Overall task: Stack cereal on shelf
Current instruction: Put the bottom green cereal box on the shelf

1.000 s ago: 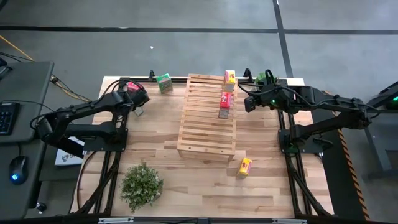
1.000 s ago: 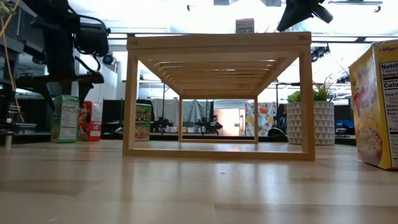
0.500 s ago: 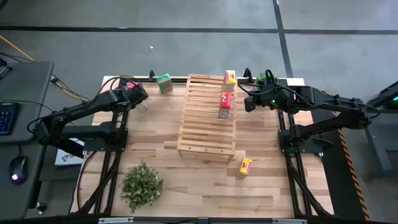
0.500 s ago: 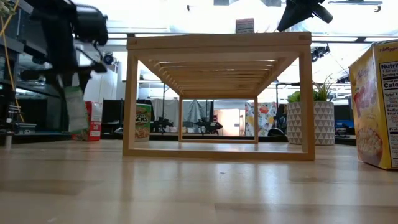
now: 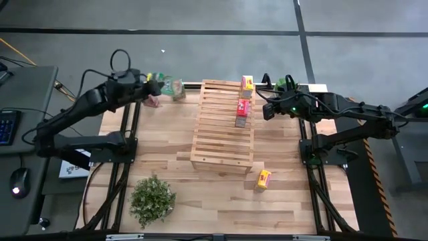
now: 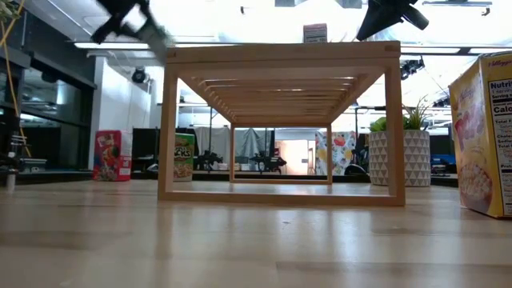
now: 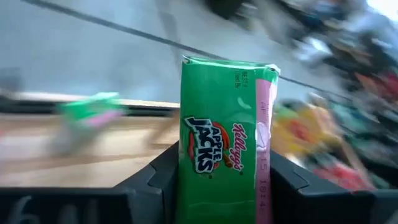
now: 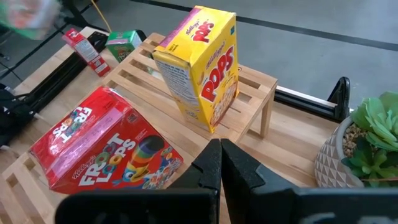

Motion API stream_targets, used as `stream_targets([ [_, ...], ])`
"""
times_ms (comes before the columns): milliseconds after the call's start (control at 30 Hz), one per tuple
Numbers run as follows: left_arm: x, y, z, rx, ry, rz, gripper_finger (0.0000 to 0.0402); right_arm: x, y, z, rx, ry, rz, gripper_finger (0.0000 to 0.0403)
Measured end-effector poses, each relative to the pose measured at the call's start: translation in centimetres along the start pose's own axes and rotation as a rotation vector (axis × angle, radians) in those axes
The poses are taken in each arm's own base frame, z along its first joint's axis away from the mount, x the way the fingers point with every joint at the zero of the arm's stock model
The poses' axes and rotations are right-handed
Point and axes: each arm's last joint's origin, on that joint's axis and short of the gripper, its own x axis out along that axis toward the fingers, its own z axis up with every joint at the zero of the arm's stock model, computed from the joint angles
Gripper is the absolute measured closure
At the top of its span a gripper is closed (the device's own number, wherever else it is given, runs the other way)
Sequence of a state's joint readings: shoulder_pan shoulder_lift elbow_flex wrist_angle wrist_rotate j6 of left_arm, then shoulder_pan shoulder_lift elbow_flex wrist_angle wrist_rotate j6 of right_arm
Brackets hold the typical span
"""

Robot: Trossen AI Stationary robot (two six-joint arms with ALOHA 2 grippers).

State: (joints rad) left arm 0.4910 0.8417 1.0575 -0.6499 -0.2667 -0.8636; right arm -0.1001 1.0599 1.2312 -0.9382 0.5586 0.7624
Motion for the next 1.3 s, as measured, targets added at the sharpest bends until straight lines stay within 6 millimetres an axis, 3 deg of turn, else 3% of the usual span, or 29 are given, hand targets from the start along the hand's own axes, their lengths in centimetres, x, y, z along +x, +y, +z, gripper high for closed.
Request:
stream_targets([
  [167, -0.4, -4.6, 0.9, 0.120, 0.082, -0.188, 0.0261, 0.0, 0.0, 0.0, 0.029, -0.016, -0.017, 0.0402],
  [433, 0.8, -13.3, 0.3, 0.417, 0.206, -0.433, 0.0261, 0.0, -0.1, 0.1, 0.048, -0.019, -0.020, 0.0402],
  [633, 1.3, -17.7, -0.1, 0.641, 0.250, -0.631, 0.0259, 0.0, -0.1, 0.1, 0.049, -0.020, -0.021, 0.0402],
  [967, 3.5, -19.4, -2.1, 0.883, 0.346, -0.779, 0.0246, 0.0, -0.1, 0.1, 0.049, -0.025, -0.026, 0.0402],
  [1300, 7.1, -19.7, -6.1, 1.077, 0.460, -0.752, 0.0245, 0.0, -0.1, 0.1, 0.052, -0.025, -0.026, 0.0402],
])
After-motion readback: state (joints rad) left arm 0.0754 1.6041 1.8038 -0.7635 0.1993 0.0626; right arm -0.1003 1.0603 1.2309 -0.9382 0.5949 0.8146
